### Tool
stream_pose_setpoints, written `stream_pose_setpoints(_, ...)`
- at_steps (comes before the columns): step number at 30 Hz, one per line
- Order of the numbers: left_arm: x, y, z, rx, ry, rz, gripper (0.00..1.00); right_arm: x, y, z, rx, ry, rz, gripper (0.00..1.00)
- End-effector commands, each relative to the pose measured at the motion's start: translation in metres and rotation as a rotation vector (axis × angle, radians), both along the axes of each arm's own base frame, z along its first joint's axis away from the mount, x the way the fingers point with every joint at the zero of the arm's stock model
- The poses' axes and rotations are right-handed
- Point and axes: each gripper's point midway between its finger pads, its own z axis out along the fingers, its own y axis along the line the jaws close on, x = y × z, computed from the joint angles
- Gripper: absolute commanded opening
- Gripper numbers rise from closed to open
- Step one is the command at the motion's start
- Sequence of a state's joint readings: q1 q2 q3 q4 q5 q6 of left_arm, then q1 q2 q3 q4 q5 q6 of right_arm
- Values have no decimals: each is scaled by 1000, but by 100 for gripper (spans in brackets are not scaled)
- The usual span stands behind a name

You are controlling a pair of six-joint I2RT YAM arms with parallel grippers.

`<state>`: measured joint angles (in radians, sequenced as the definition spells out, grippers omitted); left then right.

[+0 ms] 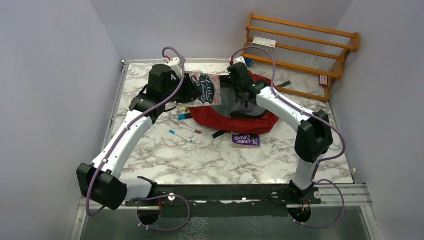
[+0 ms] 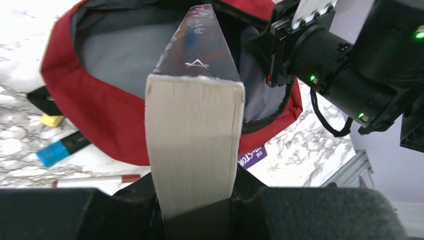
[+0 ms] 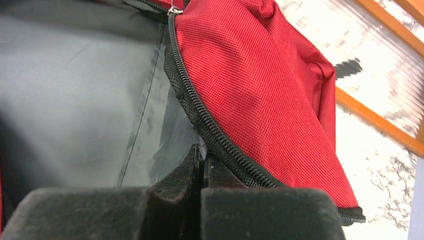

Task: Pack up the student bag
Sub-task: Place the book in the student bag.

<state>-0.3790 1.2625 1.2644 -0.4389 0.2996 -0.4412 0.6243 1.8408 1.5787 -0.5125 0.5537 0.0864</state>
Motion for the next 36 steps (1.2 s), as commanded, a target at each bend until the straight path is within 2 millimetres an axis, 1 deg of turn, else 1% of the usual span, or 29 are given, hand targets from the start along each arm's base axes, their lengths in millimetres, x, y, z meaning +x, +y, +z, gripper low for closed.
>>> stream_pose_setpoints(1, 6, -19, 18, -155, -24, -29, 0, 23, 10, 46, 109, -125, 88, 1)
stream_pose_setpoints(4, 10, -26, 9, -207, 7, -29, 0, 26, 13, 50, 140, -133, 113, 1)
stream_pose_setpoints(7, 18, -31, 1, -245, 33, -15, 0, 25, 21, 55, 178, -147, 149, 1)
stream_pose_setpoints(14, 39, -47, -6, -335, 53, -19, 0, 26, 29, 59, 191, -165, 204, 0)
stream_pose_setpoints(18, 49, -57, -14, -363, 78, -34, 0, 25, 34, 62, 215, -169, 225, 1)
stream_pose_setpoints(22, 52, -66, -23, -391, 109, -60, 0, 27, 35, 66, 223, -191, 229, 1)
stream_pose_setpoints(29, 48, -76, -41, -433, 164, -75, 0, 39, 37, 77, 212, -223, 216, 1)
stream_pose_setpoints(36, 54, -86, -52, -485, 196, -86, 0, 37, 46, 81, 255, -219, 246, 1)
